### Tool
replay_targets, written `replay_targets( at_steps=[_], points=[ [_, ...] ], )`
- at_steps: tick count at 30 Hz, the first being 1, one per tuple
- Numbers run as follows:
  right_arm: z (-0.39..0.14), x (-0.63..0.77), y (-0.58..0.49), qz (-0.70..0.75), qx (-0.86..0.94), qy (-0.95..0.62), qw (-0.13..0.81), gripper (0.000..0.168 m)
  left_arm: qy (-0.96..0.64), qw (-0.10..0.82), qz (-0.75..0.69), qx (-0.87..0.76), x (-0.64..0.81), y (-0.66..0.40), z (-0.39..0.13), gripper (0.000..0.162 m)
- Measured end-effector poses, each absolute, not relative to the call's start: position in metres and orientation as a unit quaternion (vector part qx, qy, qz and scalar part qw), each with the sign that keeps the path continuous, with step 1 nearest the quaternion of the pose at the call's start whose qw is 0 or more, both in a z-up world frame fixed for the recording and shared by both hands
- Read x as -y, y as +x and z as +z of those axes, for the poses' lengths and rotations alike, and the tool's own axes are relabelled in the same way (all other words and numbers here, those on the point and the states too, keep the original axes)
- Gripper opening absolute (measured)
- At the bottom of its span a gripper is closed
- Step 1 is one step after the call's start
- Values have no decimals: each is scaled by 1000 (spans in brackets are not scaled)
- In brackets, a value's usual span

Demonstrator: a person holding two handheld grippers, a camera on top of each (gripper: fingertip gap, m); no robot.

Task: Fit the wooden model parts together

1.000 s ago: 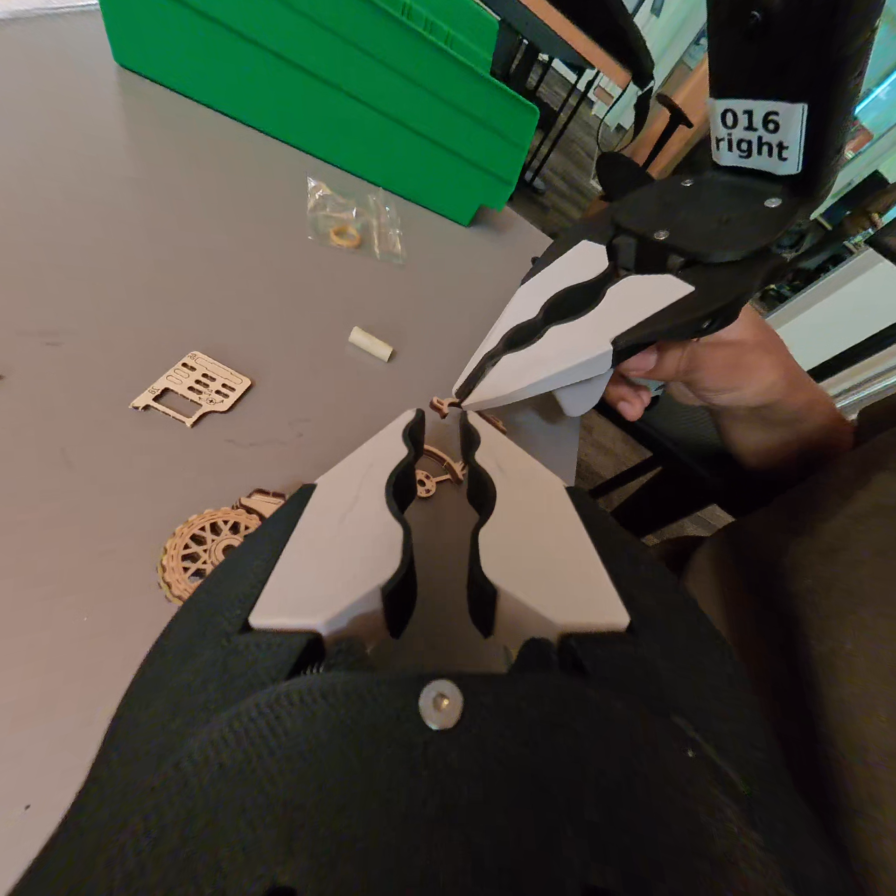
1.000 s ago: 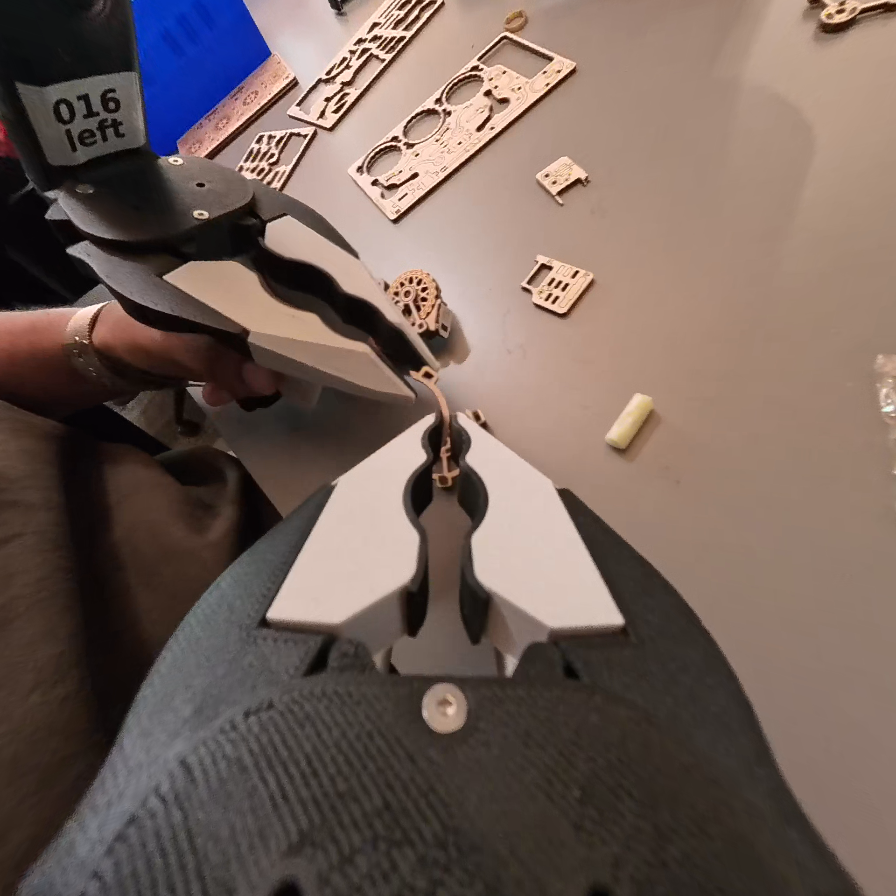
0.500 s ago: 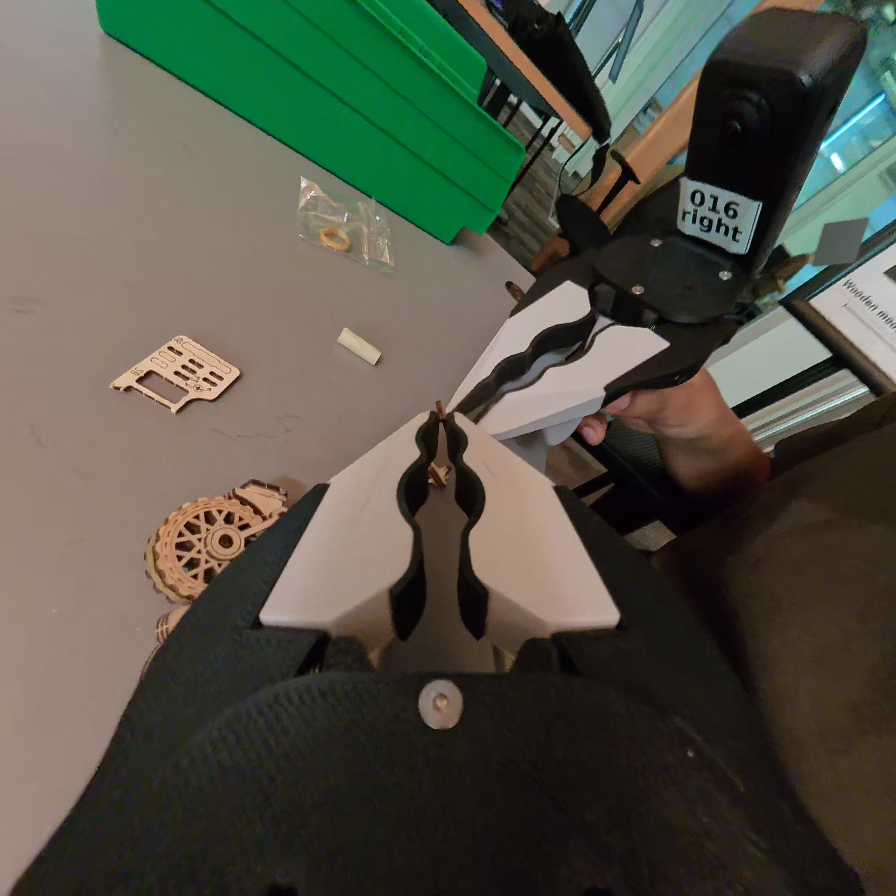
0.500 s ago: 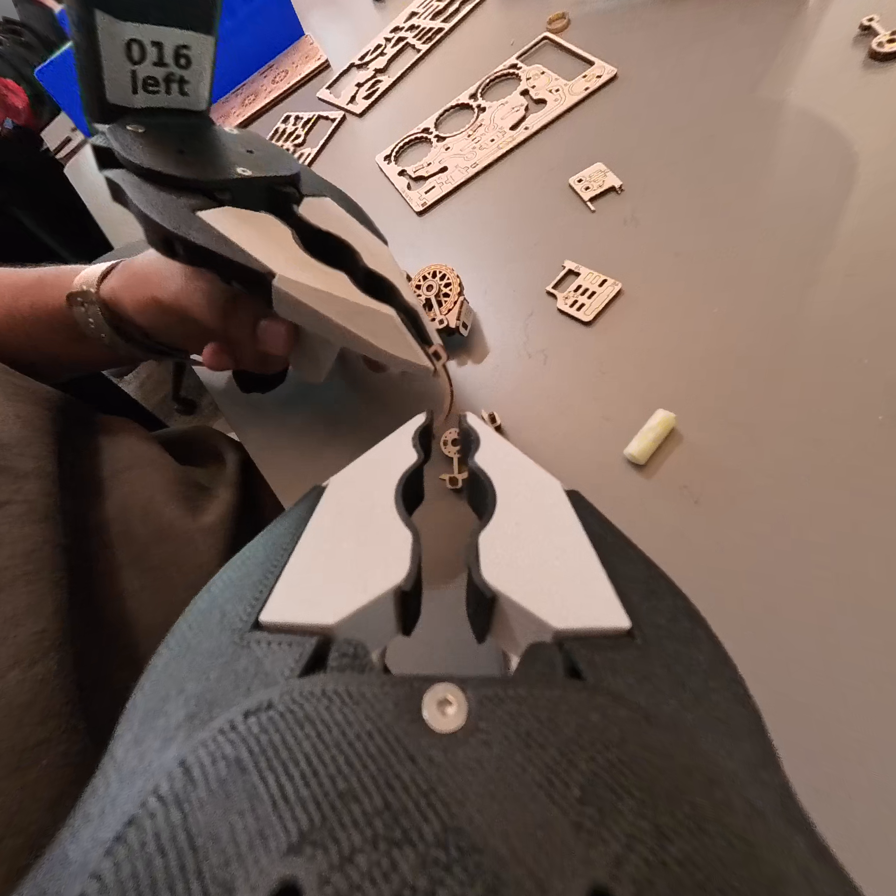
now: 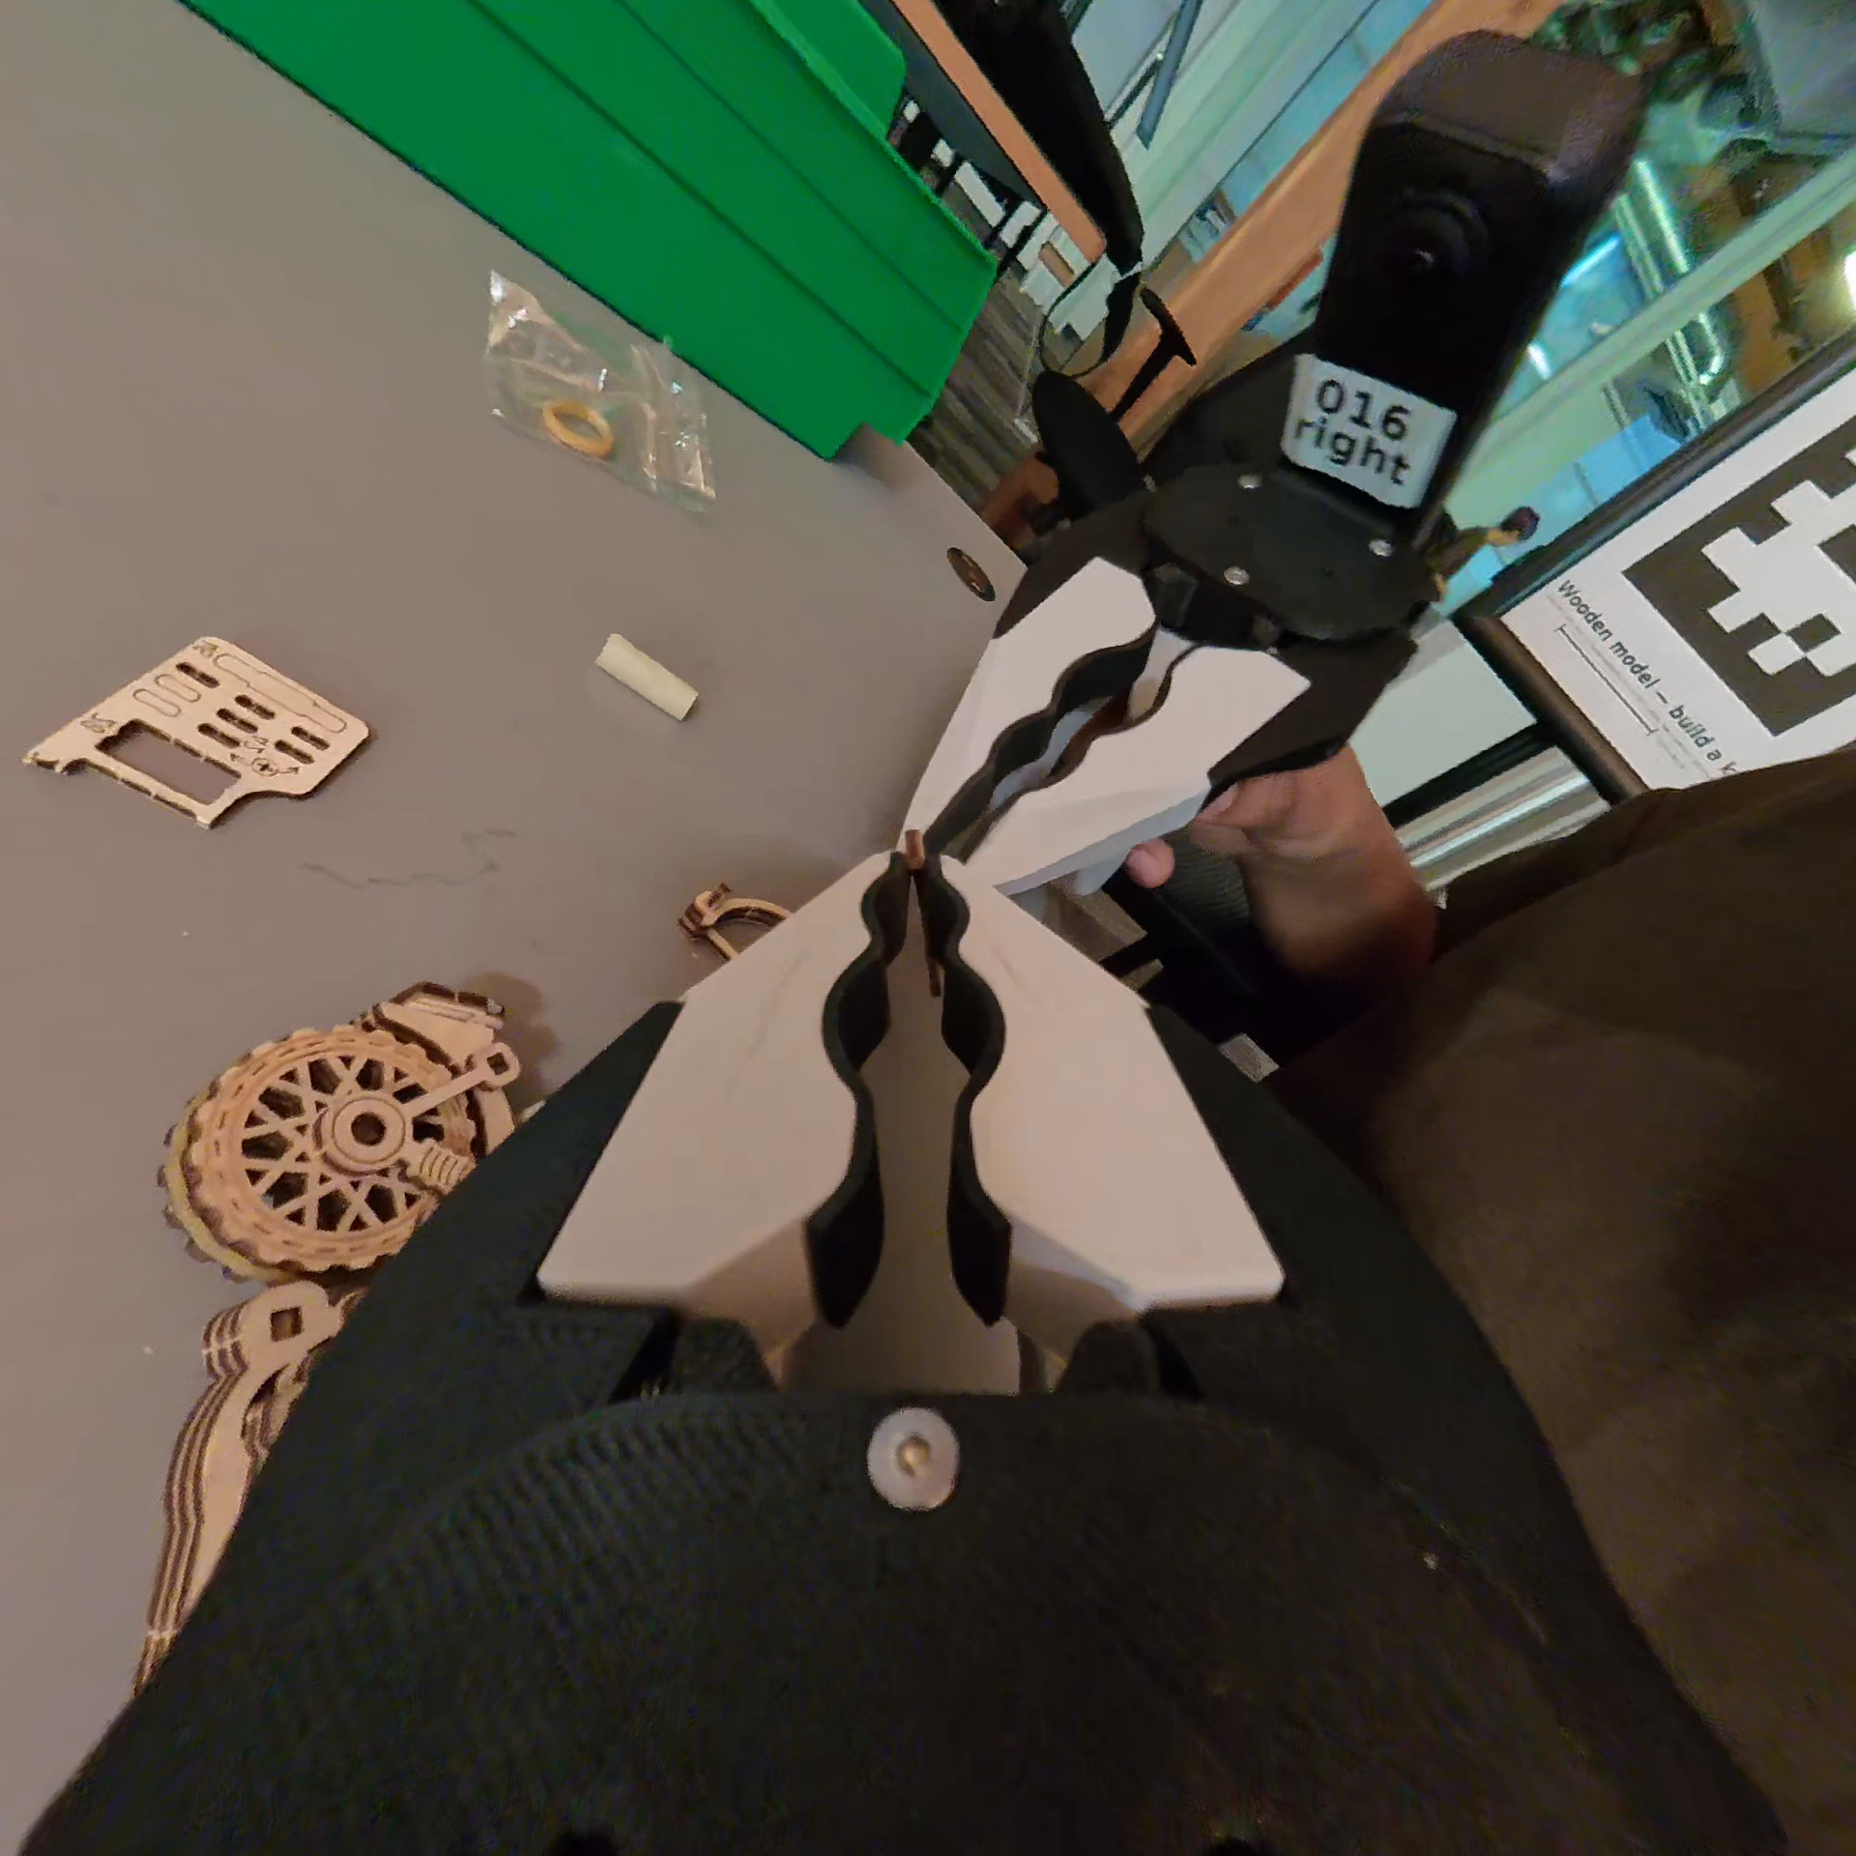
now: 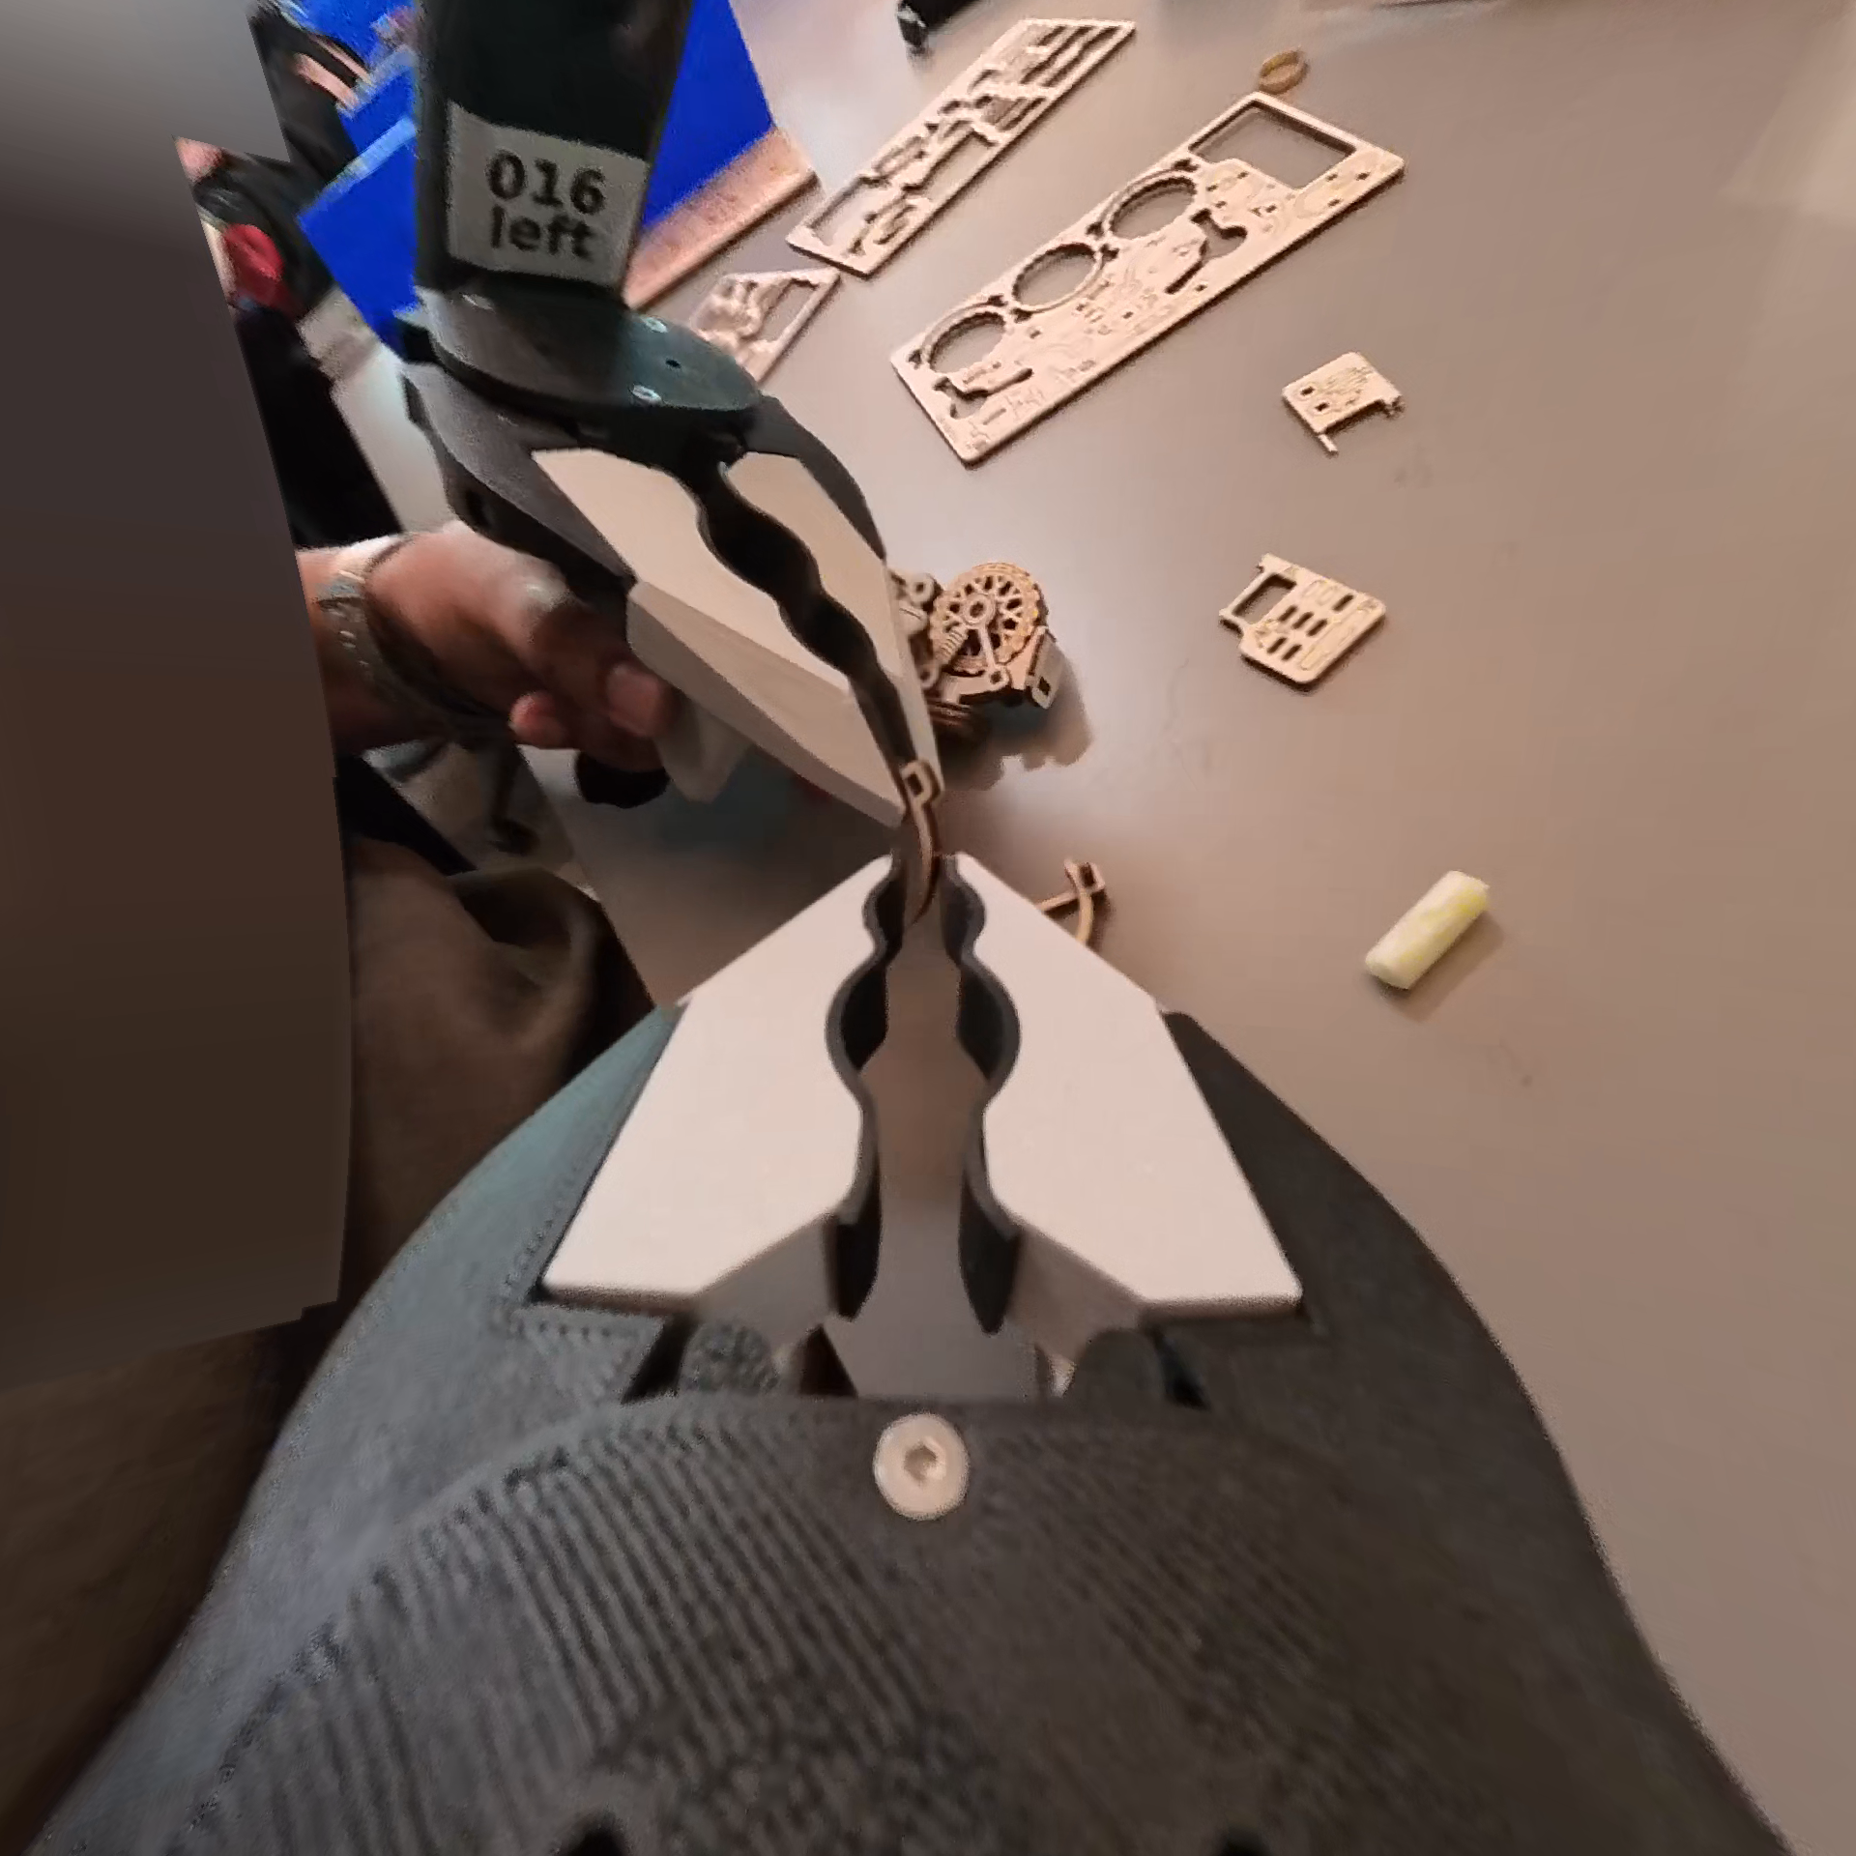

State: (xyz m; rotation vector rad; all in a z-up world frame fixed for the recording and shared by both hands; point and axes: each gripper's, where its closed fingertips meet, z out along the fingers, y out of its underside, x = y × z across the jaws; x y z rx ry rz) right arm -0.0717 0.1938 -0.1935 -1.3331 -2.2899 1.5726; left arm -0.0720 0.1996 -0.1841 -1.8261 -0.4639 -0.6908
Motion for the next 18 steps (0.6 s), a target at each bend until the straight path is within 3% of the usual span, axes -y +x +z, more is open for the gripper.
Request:
replay_targets(
  at_steps=[7, 18],
  points=[
    [-179, -191, -63, 580, 698, -415, -69, 6, -740, 549, -344, 180, -196, -66, -172, 0],
    [-162, -187, -54, 633, 656, -388, -135, 2, -720, 580, -358, 135, -194, -55, -153, 0]
  ],
)
